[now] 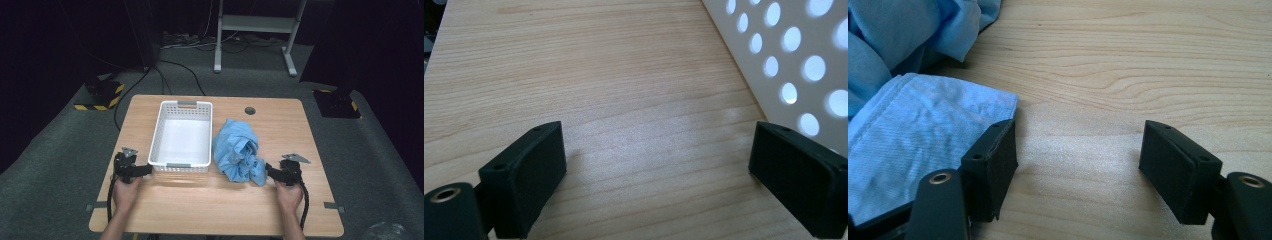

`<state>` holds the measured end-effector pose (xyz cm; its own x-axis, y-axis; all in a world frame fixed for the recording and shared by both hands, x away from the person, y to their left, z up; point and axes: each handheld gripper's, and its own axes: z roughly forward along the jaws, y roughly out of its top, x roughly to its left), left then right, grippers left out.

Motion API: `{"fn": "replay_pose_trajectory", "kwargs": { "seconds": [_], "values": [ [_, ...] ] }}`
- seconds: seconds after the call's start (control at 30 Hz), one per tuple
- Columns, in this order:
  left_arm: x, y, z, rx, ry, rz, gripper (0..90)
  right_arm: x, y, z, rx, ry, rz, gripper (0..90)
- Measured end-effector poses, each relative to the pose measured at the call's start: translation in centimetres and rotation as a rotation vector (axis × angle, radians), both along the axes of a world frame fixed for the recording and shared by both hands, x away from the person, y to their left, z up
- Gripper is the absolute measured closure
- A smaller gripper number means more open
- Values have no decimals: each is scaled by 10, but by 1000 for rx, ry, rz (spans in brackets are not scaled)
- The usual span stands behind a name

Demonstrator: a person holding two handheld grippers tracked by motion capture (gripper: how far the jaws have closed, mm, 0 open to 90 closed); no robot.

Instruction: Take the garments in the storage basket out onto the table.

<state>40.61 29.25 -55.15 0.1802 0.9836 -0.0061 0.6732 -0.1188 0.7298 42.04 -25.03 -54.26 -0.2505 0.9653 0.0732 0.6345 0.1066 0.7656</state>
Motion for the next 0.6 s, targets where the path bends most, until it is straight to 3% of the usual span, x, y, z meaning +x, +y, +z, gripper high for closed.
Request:
{"fn": "replay_pose_trajectory", "kwargs": {
  "seconds": [0.17, 0.27, 0.6],
  "values": [
    [0, 0, 0, 0, 0, 1, 82, -1, 3, -1, -22, -7, 5, 285],
    [0, 0, 0, -1, 0, 2, 82, -1, 11, -2, -99, -11, 23, 257],
    [-1, -1, 0, -2, -1, 0, 83, -1, 12, -2, -97, -2, -5, 218]
  ]
}}
